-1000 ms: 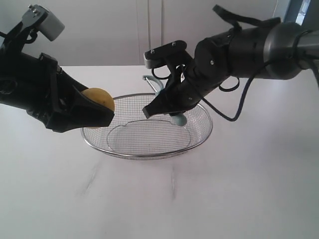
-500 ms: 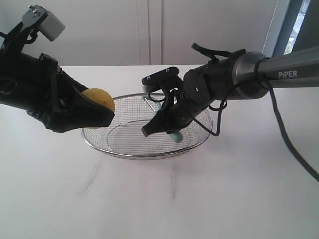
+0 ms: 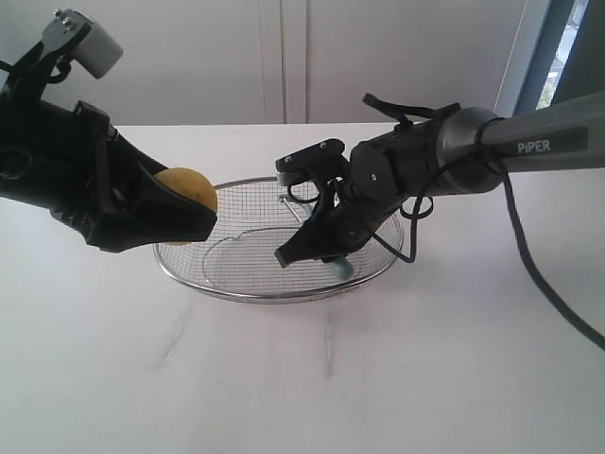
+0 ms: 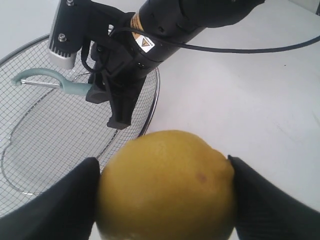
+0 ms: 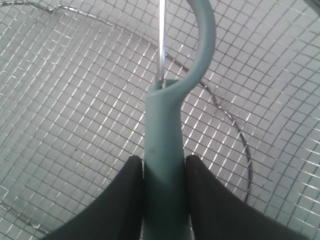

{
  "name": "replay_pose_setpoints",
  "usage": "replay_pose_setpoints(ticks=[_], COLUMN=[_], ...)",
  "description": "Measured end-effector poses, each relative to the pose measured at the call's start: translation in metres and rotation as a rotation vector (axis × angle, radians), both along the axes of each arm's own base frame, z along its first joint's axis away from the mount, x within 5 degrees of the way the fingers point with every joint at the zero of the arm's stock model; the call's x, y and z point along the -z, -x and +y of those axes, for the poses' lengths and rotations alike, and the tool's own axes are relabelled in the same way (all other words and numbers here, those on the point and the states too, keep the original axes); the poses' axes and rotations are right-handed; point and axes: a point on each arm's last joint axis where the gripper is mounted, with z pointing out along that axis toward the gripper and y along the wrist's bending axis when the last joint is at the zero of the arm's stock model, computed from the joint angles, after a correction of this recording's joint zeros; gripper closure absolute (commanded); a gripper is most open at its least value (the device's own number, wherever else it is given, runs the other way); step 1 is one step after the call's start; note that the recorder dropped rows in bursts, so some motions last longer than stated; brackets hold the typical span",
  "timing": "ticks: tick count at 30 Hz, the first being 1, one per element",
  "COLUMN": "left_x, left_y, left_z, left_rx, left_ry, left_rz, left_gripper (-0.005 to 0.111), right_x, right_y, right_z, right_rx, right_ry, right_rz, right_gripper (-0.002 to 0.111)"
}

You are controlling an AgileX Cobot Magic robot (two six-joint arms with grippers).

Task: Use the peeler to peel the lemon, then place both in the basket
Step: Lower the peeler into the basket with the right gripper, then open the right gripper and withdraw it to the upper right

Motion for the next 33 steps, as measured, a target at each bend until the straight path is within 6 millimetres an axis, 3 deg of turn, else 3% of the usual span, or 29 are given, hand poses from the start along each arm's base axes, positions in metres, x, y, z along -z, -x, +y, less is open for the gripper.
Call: replay_pose_setpoints(ticks=[12,16,18,24,30,33], left_x=[0.0,0.0,0.0,0.0,0.0,0.0], left_y=[0.0,0.001,0.001,0.001,0.001,0.001], left_z=[0.0,0.0,0.0,0.0,0.0,0.0], left_rx=[0.004,0.006,0.006,0.006,0.006,0.006], left_ry=[0.0,-0.001,-0.001,-0.001,-0.001,-0.001], left_rz=[0.003,0.005,0.005,0.005,0.005,0.005], left_gripper=[0.107,0.107,0.107,0.107,0.107,0.107], right_x=[0.001,0.01,0.01,0.016,0.011,-0.015], right_y=[-0.001,-0.001,-0.002,-0.002,-0.002,-0.001], right_z=[-0.003,-0.003,-0.002,-0.002,-0.002,-0.003], right_rx=[0.006,0.006,0.006,0.006,0.006,0.006], right_ry=[0.009,0.022,0.021,0.03,0.023,-0.009], right_rz=[0.012,0.033,0.031,0.046,0.034,-0.019], right_gripper=[0.106,0.093,0.081,0.057,0.052,0.052])
